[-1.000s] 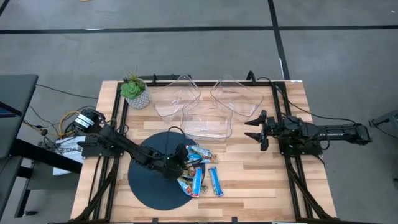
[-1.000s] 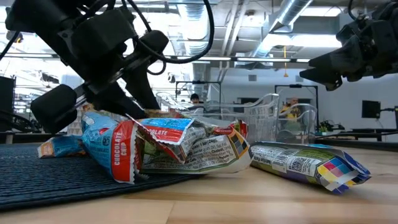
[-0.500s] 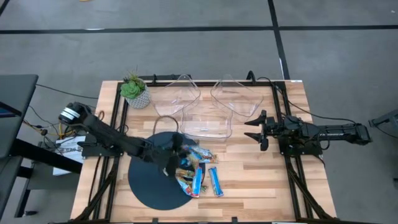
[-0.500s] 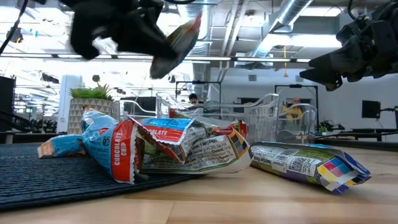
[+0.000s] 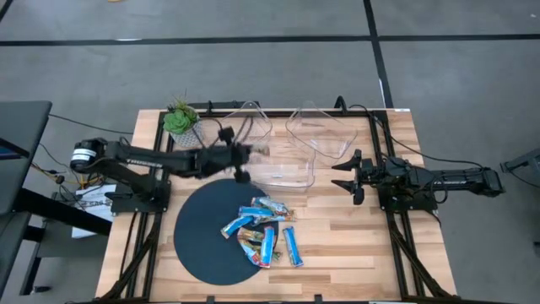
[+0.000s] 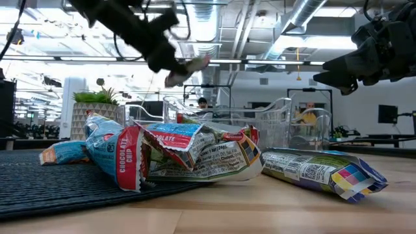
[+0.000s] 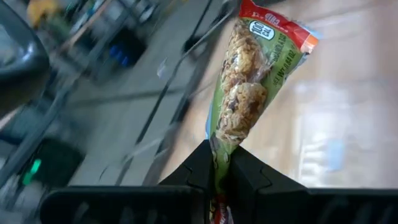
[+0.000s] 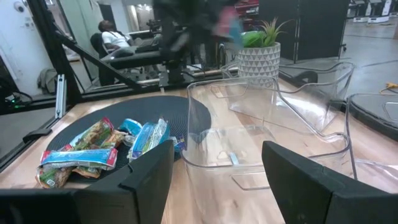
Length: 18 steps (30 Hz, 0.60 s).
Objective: Pick and place Granola Bars by type
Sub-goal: Put the red granola bar into the left transparent bin
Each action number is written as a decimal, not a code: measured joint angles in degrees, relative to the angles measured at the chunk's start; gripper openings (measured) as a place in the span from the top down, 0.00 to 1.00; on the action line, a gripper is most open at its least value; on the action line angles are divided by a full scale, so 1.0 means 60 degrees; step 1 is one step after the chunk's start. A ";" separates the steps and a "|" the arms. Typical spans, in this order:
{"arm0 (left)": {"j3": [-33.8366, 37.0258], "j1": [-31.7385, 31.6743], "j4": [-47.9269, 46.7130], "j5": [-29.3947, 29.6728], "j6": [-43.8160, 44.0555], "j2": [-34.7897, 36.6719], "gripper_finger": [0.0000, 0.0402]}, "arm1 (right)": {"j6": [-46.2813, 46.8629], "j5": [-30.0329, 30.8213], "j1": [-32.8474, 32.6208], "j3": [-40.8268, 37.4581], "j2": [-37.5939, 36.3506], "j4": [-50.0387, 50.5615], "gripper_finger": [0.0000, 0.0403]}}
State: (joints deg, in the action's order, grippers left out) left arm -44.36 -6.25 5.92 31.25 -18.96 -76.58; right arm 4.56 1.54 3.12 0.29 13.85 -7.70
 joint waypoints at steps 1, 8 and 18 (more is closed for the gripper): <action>0.0001 -0.0300 -0.0223 0.0012 0.0109 -0.0035 0.94 | -0.0003 0.0004 0.0000 -0.0003 0.0000 0.0004 0.41; 0.0004 -0.1905 -0.2028 0.0174 0.1189 -0.0064 0.94 | -0.0001 0.0002 0.0000 -0.0001 0.0000 0.0000 0.41; 0.0004 -0.2731 -0.3200 -0.1078 0.2479 -0.0064 0.94 | -0.0003 0.0000 0.0000 -0.0003 0.0000 0.0000 0.41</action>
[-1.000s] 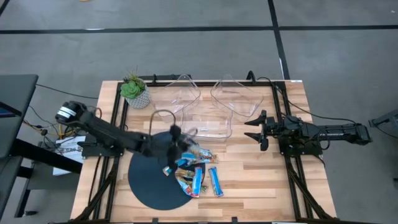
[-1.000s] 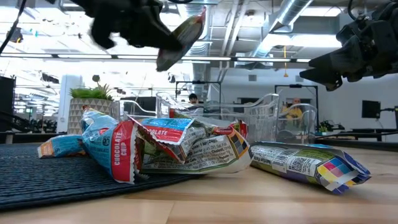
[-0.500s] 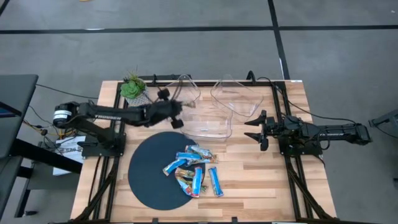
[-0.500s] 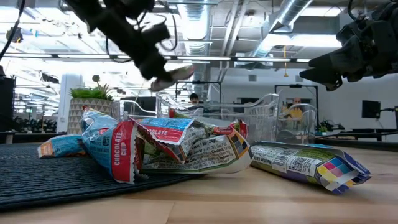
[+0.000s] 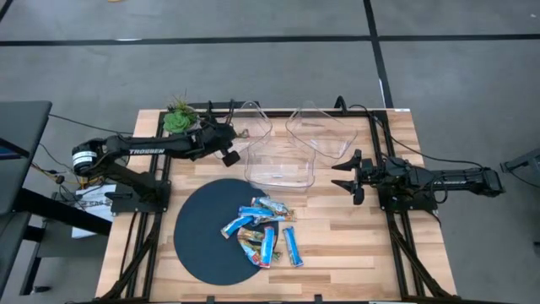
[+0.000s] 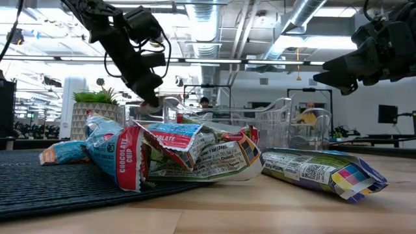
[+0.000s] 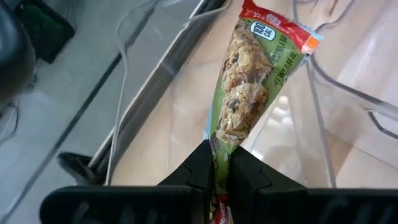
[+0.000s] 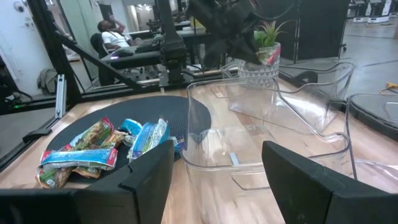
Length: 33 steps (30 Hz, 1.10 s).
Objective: Pick and place Granola Bars by type
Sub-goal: Put the red granola bar into the left transparent bin
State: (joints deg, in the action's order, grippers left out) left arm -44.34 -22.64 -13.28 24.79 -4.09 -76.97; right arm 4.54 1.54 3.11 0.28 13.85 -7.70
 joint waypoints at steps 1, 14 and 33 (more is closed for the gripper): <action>0.0000 -0.0042 -0.0110 -0.0002 0.0046 0.0000 0.93 | 0.0003 0.0003 0.0000 0.0000 0.0000 0.0000 0.41; 0.0007 -0.0247 -0.0688 0.0241 0.0536 0.0000 0.57 | 0.0000 0.0002 0.0002 0.0001 -0.0004 0.0000 0.41; 0.0007 0.1322 0.0616 -0.1018 -0.0419 0.0482 0.37 | 0.0000 0.0003 0.0000 0.0000 -0.0004 0.0000 0.41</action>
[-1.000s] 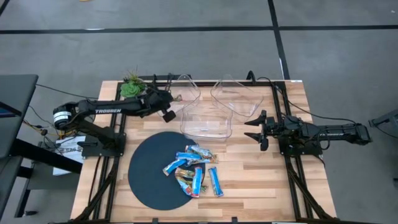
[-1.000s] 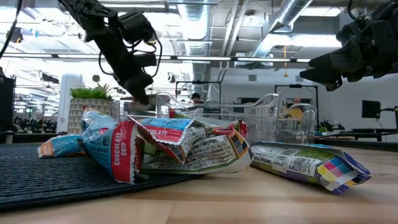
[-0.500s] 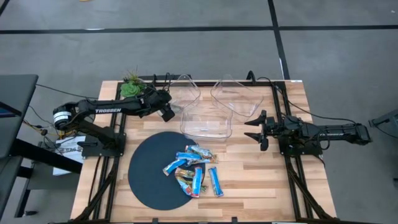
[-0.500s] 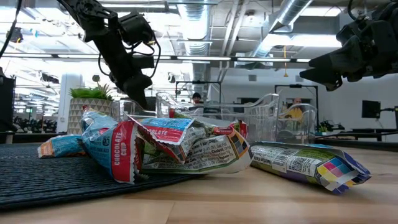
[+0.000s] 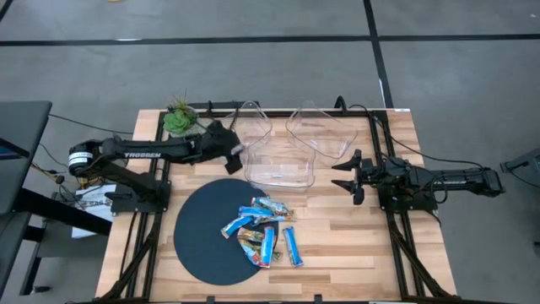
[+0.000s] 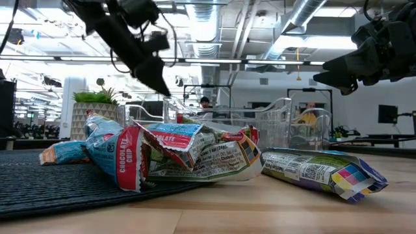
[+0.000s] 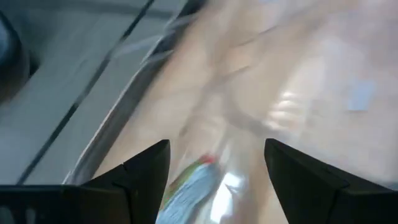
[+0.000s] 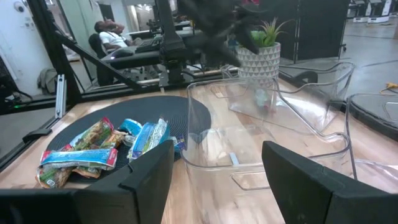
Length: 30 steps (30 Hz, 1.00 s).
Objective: Pick and place Granola Bars by type
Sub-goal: Put the red granola bar into the left transparent bin
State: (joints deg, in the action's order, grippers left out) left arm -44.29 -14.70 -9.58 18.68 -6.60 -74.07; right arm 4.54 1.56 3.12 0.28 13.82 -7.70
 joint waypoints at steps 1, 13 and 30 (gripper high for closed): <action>0.0000 0.0301 0.0070 -0.0214 -0.0314 0.0066 0.37 | 0.0000 -0.0003 0.0000 0.0003 0.0000 0.0000 0.41; 0.0004 0.4143 0.0662 -0.1007 -0.2301 -0.0480 0.37 | 0.0002 -0.0001 0.0000 0.0000 0.0004 0.0000 0.41; -0.2959 0.4663 -0.0177 -0.0249 -0.2644 -0.4321 0.37 | 0.0000 0.0000 0.0000 0.0000 0.0004 0.0031 0.41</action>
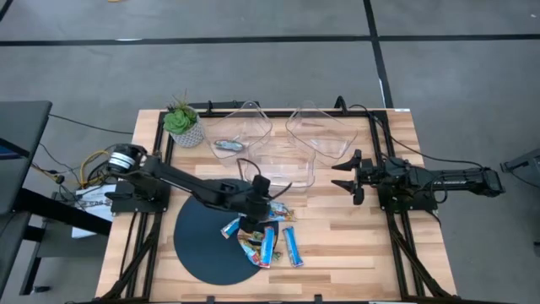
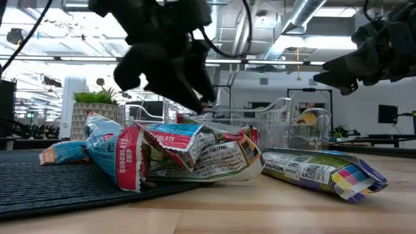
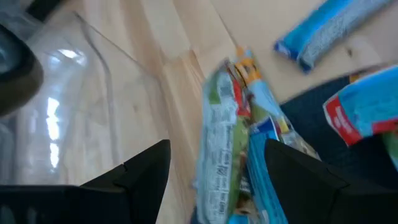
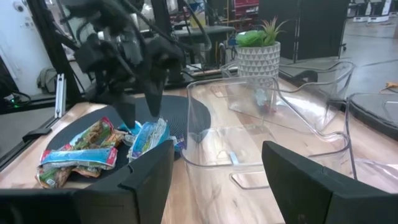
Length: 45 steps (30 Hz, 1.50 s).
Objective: Pick and place Granola Bars by type
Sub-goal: Put the red granola bar into the left transparent bin
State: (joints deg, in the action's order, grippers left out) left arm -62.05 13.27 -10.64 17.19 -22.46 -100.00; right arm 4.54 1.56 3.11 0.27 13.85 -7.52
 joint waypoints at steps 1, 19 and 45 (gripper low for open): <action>-0.0199 -0.0008 -0.0180 0.0001 0.0033 -0.0188 0.37 | 0.0004 0.0000 0.0004 0.0000 -0.0011 0.0050 0.41; -0.1605 -0.0291 -0.2025 -0.0146 0.0494 -0.1651 0.45 | 0.0002 0.0000 0.0002 0.0001 -0.0002 0.0257 0.41; -0.1602 -0.0361 -0.1223 0.1105 0.0696 0.0365 0.93 | 0.0002 0.0000 0.0000 0.0000 0.0000 0.0257 0.41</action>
State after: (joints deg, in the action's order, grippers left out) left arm -71.66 11.11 -17.98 23.82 -18.28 -97.81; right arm 4.55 1.56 3.11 0.27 13.85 -5.98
